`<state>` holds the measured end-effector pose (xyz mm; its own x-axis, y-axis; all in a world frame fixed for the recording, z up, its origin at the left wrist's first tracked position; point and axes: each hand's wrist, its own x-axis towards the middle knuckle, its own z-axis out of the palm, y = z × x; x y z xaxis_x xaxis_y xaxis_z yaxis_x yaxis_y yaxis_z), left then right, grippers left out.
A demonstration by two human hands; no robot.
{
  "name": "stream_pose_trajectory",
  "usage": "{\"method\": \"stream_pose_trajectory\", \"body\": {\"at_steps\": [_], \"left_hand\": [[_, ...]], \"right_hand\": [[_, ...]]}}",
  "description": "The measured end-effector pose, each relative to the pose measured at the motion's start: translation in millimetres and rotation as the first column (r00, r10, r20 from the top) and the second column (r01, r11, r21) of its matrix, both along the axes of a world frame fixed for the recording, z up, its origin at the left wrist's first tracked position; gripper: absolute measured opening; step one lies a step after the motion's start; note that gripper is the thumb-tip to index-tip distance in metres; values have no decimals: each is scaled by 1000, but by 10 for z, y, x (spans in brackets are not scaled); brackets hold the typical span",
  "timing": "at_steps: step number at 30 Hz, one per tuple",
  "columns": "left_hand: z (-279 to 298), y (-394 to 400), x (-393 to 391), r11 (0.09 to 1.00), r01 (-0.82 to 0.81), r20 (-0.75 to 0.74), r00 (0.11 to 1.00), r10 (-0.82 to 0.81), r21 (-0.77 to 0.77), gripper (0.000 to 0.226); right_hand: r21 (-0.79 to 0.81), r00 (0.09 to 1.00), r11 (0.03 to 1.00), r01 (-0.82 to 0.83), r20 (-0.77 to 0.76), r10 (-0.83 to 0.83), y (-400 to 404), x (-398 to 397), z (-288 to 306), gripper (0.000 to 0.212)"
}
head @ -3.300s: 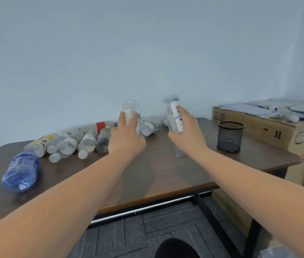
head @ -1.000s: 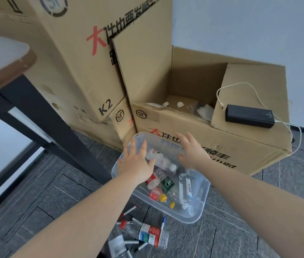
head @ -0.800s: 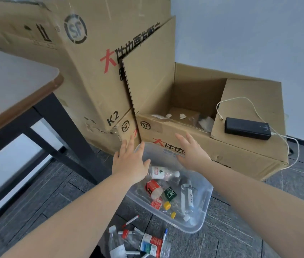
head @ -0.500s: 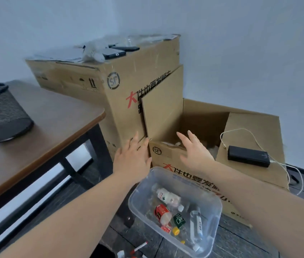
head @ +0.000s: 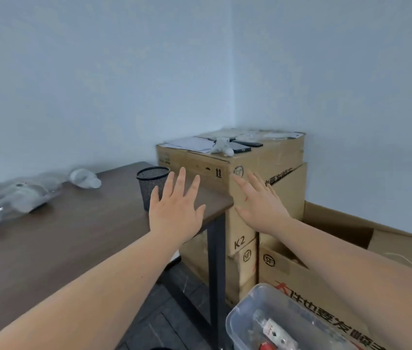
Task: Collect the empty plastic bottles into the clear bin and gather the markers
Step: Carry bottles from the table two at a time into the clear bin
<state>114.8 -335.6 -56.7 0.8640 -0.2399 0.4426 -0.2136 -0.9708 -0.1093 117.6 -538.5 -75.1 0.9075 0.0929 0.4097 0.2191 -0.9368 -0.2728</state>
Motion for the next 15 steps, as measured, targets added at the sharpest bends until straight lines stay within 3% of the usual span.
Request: {"method": "stream_pose_trajectory", "body": {"at_steps": [7, 15], "left_hand": [[145, 1198, -148, 978, -196, 44, 979, 199, -71, 69], [66, 2437, -77, 904, -414, 35, 907, 419, -108, 69]], "right_hand": [[49, 948, 962, -269, 188, 255, 1263, 140, 352, 67], [76, 894, 895, -440, 132, 429, 2593, 595, 264, 68]]}}
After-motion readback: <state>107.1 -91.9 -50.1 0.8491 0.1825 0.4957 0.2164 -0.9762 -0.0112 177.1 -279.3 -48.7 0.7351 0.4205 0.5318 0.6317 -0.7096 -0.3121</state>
